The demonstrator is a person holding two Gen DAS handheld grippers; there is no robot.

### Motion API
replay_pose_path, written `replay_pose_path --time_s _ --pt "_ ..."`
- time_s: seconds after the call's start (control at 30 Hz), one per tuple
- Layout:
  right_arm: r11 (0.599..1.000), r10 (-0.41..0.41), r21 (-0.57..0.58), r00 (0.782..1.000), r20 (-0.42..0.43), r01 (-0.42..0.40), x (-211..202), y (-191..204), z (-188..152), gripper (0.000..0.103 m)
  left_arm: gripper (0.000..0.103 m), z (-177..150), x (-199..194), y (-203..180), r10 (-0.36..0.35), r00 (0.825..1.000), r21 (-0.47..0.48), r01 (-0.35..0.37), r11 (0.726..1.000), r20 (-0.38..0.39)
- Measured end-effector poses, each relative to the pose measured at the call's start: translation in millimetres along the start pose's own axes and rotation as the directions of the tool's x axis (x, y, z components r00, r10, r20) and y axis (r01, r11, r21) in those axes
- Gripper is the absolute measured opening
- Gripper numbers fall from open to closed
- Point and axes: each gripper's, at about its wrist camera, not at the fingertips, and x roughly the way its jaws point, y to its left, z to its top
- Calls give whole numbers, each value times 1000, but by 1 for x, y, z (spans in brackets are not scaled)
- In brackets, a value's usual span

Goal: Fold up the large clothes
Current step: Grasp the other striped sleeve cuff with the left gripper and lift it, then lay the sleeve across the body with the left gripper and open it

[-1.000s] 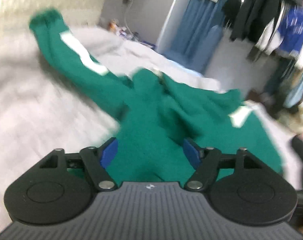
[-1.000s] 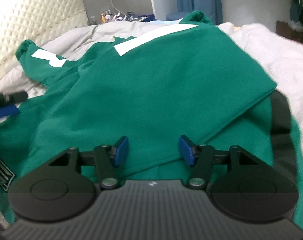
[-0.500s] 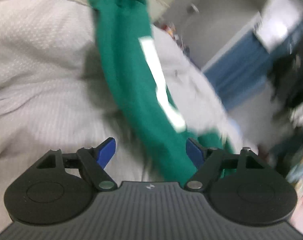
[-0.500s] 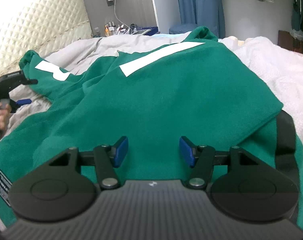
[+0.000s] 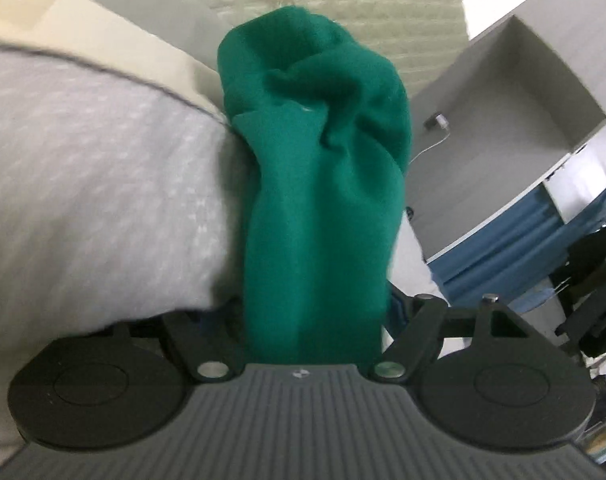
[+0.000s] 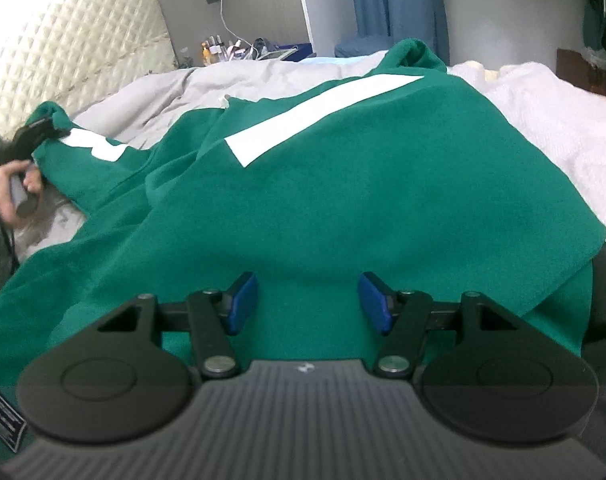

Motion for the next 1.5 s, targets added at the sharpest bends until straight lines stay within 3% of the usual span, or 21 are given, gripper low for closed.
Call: replay_pose_path --time_s 0.1,0.17,0.27,0.33,0.43,0.53,0.63,0.77,0.9,1.0,1.13,1.2,1.27,1.33,1.5 --pt "1000 -4 -20 1000 6 5 3 2 0 62 72 5 13 -12 67 996 53 -65 996 -52" --pt "1000 -2 -30 1000 8 2 5 2 1 62 45 4 14 -21 121 988 78 -114 990 -101" --pt "1000 17 -18 1000 15 -16 4 -1 2 62 20 9 4 -32 124 985 82 -115 990 -121" --pt "999 34 -4 999 26 -34 2 -6 2 62 11 11 -11 -53 160 983 157 -146 977 -86" --pt "999 51 -5 997 55 -51 -4 -10 4 60 10 9 -31 -105 203 979 340 -192 921 2" --pt "998 56 12 993 103 -58 -18 -19 9 60 9 2 -58 -159 157 985 468 -174 867 75" --pt "998 51 36 988 146 -56 -33 -30 14 60 8 -16 -94 -218 96 989 616 -146 774 114" --pt "997 30 66 979 199 -44 -54 -43 18 60 8 -60 -140 -298 9 996 769 -72 635 86" --pt "994 24 98 965 260 -51 -79 -57 19 60 8 -136 -199 -358 -100 995 888 18 460 32" --pt "992 23 109 955 295 -58 -96 -66 16 60 8 -197 -234 -383 -145 989 932 85 352 -35" --pt "989 14 134 946 324 -61 -114 -80 10 61 8 -282 -280 -396 -177 974 951 182 251 -140" --pt "987 11 150 944 330 -64 -120 -85 6 61 8 -327 -297 -388 -167 967 950 225 217 -191" --pt "982 11 173 945 327 -71 -124 -93 2 61 8 -368 -308 -375 -152 960 942 265 206 -237" --pt "977 15 197 947 321 -83 -126 -101 -4 62 9 -408 -311 -356 -120 954 932 295 211 -275" --pt "967 45 224 946 320 -122 -136 -111 -14 62 9 -473 -311 -300 -42 950 906 307 292 -309"
